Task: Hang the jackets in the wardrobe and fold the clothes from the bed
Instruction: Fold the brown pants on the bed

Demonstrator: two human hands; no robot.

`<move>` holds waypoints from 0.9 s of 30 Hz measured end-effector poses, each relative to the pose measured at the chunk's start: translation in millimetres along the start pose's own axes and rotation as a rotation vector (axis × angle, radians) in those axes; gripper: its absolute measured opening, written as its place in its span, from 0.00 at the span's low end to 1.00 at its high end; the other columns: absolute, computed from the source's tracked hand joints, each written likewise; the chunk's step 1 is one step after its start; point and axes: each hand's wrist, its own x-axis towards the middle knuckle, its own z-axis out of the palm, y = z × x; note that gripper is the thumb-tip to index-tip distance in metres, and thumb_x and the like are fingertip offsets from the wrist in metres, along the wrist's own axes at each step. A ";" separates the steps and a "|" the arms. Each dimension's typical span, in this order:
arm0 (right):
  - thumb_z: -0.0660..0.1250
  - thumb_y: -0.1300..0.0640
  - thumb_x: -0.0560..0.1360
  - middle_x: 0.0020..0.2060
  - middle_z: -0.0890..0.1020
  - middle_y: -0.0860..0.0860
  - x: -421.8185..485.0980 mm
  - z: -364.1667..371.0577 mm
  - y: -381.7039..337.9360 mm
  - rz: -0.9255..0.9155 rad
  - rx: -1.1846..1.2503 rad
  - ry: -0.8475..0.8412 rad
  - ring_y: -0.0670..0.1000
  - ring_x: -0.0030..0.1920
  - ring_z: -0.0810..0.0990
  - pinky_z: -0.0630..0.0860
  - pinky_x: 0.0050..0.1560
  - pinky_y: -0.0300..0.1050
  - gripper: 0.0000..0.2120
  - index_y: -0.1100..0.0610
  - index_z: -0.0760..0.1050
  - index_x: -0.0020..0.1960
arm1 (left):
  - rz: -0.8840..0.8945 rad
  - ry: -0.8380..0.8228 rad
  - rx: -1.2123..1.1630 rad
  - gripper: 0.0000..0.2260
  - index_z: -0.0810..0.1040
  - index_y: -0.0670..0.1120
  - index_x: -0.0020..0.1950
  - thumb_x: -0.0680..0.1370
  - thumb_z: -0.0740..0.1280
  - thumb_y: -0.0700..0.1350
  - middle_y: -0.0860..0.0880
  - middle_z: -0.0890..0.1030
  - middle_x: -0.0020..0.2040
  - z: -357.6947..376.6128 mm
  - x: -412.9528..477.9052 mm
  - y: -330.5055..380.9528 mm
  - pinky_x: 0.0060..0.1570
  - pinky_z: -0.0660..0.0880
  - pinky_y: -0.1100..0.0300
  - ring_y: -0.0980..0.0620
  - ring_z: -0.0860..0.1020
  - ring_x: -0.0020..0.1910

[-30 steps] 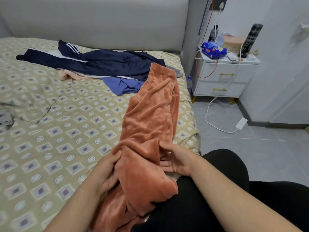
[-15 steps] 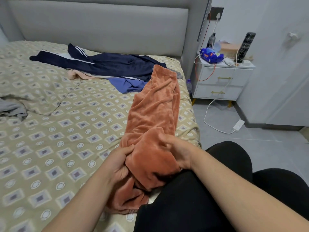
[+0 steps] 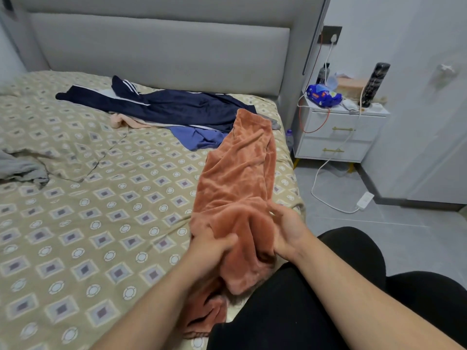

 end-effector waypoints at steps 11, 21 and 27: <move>0.64 0.56 0.78 0.37 0.78 0.56 25.1 -25.7 7.5 0.089 -0.660 0.378 0.52 0.32 0.76 0.75 0.35 0.45 0.09 0.62 0.77 0.52 | -0.144 0.331 -0.658 0.19 0.67 0.41 0.73 0.84 0.58 0.48 0.39 0.73 0.67 -102.6 113.1 33.4 0.66 0.72 0.48 0.41 0.73 0.67; 0.72 0.45 0.73 0.56 0.76 0.54 23.7 -9.3 38.4 0.277 -1.410 0.156 0.54 0.45 0.81 0.81 0.33 0.48 0.28 0.57 0.65 0.65 | -0.285 -0.038 0.552 0.14 0.76 0.49 0.55 0.72 0.73 0.50 0.52 0.82 0.49 -47.1 -3.3 -43.6 0.42 0.74 0.61 0.56 0.80 0.47; 0.64 0.70 0.71 0.32 0.76 0.56 43.4 -25.4 29.6 0.225 -0.773 0.382 0.49 0.25 0.70 0.66 0.30 0.44 0.12 0.61 0.68 0.53 | -0.718 -0.197 -0.795 0.20 0.73 0.35 0.68 0.78 0.65 0.42 0.32 0.76 0.66 -47.6 -7.9 -29.0 0.70 0.64 0.37 0.35 0.73 0.67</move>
